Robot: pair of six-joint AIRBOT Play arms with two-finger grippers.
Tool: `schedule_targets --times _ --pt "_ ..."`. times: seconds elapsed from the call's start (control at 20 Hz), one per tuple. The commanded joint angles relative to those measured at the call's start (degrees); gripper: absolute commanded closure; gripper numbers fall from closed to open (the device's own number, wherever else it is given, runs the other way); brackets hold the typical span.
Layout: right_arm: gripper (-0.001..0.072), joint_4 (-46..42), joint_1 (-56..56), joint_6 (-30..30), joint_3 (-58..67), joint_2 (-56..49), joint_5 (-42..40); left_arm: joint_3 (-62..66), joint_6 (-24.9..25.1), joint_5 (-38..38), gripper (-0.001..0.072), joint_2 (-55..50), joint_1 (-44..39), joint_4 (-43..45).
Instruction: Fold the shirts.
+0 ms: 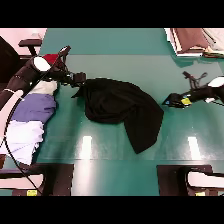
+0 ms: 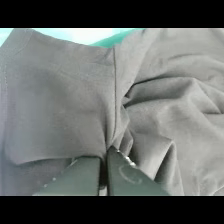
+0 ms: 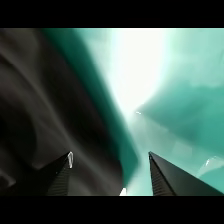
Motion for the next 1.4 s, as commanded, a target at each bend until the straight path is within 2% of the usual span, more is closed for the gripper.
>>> schedule_targets --times 0.0,0.1,0.2,0.25,0.3,0.45,0.5,0.55,0.6,0.65,0.8,0.85,0.9,0.95,1.0,1.1,1.35 --pt "0.0284 -0.15 5.7 -0.66 6.27 -7.08 -0.74 0.17 0.02 -0.22 0.0684 0.04 -0.02 0.35" --pt "0.0424 -0.2 7.82 -0.68 9.38 -9.05 -0.46 0.17 -0.02 -0.44 0.0683 0.04 -0.02 0.33" --pt "0.0607 -0.57 9.05 -0.68 11.47 -9.51 -0.59 0.17 -0.02 -1.29 0.0684 0.07 -0.02 0.33" --pt "0.0675 -0.5 9.11 -0.68 12.46 -9.44 -0.39 0.24 -0.02 -1.81 0.0684 0.09 -0.02 0.31" --pt "0.0696 -0.5 9.11 -0.66 13.64 -9.38 0.31 0.24 -0.02 -2.21 0.0684 0.37 -0.02 0.31" --pt "0.0695 -0.57 9.11 -0.66 15.67 -6.51 1.09 0.24 0.0 -1.44 0.0684 3.56 -0.02 0.44" --pt "0.0662 -0.94 9.09 -0.63 15.96 -5.97 1.2 0.24 0.0 -0.98 0.0684 4.42 -0.02 0.52" --pt "0.0409 -1.81 8.79 -0.52 15.98 -5.86 1.57 0.31 -0.02 -1.11 0.0684 4.68 -0.02 0.61" --pt "0.0218 -1.84 8.72 -0.35 15.32 -5.97 2.03 0.28 -0.02 -1.75 0.0684 4.7 -0.02 0.74" --pt "0.0211 -1.95 8.72 -0.37 14.25 -6.32 2.75 0.15 0.0 -2.49 0.0684 4.68 -0.02 0.81" --pt "0.0223 -1.92 9.29 -0.37 12.5 -9.05 2.8 0.11 0.0 -2.95 0.0684 4.46 -0.02 1.2" --pt "0.0313 -1.9 9.75 -0.39 12.52 -9.86 2.56 0.11 0.0 -2.97 0.0684 4.46 -0.02 1.68" --pt "0.0451 -1.95 10.34 -0.44 12.52 -10.25 2.14 0.11 -0.02 -3.02 0.0684 4.46 -0.02 2.05" --pt "0.067 -1.9 10.69 -0.79 12.55 -10.27 1.57 0.11 -0.02 -3.02 0.0683 4.46 -0.02 2.1" --pt "0.0696 -1.9 10.71 -0.81 12.59 -9.7 1.11 0.13 -0.02 -3.1 0.0684 4.5 -0.02 2.1" --pt "0.0697 -3.1 10.01 -0.81 13.57 -5.73 0.87 0.33 0.0 -3.39 0.0684 6.16 -0.02 3.28" --pt "0.0697 -4.83 4.15 -0.72 26.51 12.66 5.68 10.12 0.0 -5.97 0.0684 18.99 -0.02 6.47"
